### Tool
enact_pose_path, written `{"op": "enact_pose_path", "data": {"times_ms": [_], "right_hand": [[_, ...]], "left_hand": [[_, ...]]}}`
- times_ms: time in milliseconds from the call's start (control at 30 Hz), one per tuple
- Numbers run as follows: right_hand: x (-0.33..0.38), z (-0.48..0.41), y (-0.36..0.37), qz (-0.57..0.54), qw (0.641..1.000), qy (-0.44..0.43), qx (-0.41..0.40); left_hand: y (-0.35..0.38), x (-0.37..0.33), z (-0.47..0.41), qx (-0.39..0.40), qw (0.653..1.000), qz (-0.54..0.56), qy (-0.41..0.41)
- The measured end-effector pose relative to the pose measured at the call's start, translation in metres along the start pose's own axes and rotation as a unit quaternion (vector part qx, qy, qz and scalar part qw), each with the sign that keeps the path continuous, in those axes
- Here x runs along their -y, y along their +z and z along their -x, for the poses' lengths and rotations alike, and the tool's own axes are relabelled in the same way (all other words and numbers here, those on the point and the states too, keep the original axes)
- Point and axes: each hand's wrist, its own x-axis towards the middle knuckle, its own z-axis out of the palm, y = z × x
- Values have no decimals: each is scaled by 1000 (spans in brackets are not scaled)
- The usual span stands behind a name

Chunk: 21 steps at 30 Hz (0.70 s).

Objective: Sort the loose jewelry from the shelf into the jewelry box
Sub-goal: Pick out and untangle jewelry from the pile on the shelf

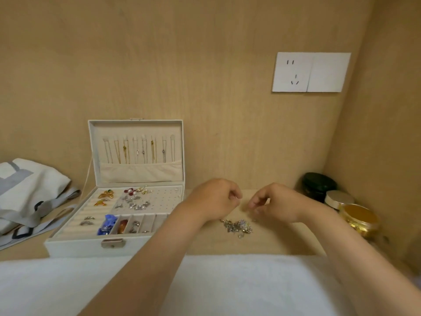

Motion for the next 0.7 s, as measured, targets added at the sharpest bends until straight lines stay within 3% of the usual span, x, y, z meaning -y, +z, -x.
{"op": "enact_pose_path", "data": {"times_ms": [233,500,700], "right_hand": [[-17,0,7,-54,998,2,28],[-14,-9,14,-76,997,-5,-34],[-1,-7,25,-288,954,16,-84]], "left_hand": [[34,2,-8,57,998,-5,3],[31,19,-5,33,999,12,2],[17,14,-5,0,990,143,2]]}}
